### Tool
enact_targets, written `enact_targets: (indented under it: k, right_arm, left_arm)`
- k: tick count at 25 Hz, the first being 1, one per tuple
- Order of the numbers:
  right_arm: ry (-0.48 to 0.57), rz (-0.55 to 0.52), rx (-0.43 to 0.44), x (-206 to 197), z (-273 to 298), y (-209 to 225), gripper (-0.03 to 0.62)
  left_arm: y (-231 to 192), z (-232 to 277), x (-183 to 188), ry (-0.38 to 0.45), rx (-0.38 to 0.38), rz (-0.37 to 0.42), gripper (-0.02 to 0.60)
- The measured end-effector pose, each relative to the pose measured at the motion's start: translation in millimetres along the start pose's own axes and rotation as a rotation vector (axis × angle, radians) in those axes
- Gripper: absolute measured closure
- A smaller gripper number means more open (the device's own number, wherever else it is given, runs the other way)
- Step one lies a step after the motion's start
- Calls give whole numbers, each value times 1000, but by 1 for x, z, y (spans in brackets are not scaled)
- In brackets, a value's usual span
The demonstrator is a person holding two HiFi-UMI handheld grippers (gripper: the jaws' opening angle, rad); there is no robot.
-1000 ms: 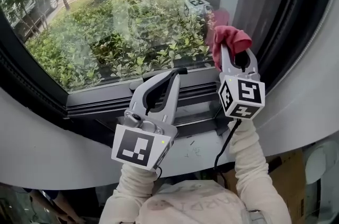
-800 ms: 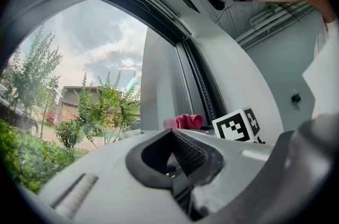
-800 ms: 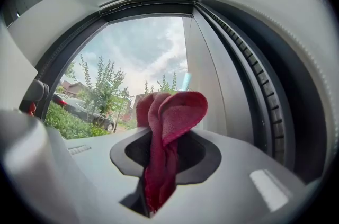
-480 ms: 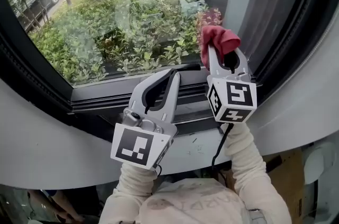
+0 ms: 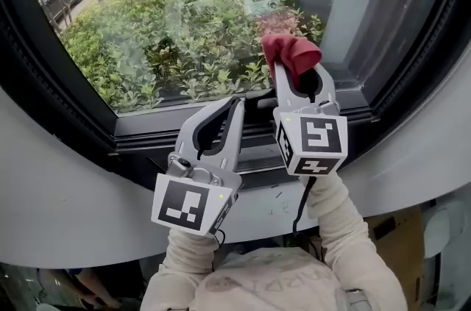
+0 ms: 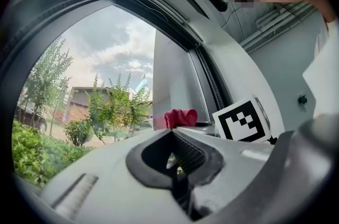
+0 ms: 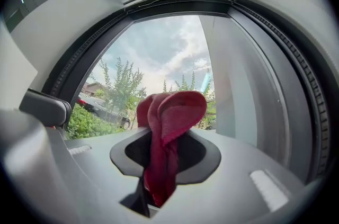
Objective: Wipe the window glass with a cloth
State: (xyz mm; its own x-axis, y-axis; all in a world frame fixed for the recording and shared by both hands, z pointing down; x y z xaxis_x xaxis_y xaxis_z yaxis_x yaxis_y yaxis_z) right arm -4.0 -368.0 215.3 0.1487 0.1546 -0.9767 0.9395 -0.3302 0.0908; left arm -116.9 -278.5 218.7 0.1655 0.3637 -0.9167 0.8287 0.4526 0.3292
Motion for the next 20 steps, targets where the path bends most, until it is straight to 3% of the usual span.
enact_targets:
  k: [14,20]
  right_arm:
    - [-30,-6,156,-3,19,-96,471]
    - [-38,0,187,-4,21,-98,470]
  left_arm:
    - [-36,-36,-1,7,46,-1,581]
    - [-39,-44,-2,2,64,-1,581]
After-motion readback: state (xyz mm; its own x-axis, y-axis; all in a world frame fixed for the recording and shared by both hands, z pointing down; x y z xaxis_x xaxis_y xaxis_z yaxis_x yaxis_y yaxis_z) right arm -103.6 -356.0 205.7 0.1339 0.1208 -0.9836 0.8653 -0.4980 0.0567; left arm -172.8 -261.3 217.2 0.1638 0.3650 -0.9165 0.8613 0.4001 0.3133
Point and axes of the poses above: the fingertips, and each gripper's own axes: z forward along the fingers, y to its right, x out of its top, the point moved 3 cm from there along -z, backward along the fingers, and after that the axes turned 15 degrees about z, right-handed, at the moved point
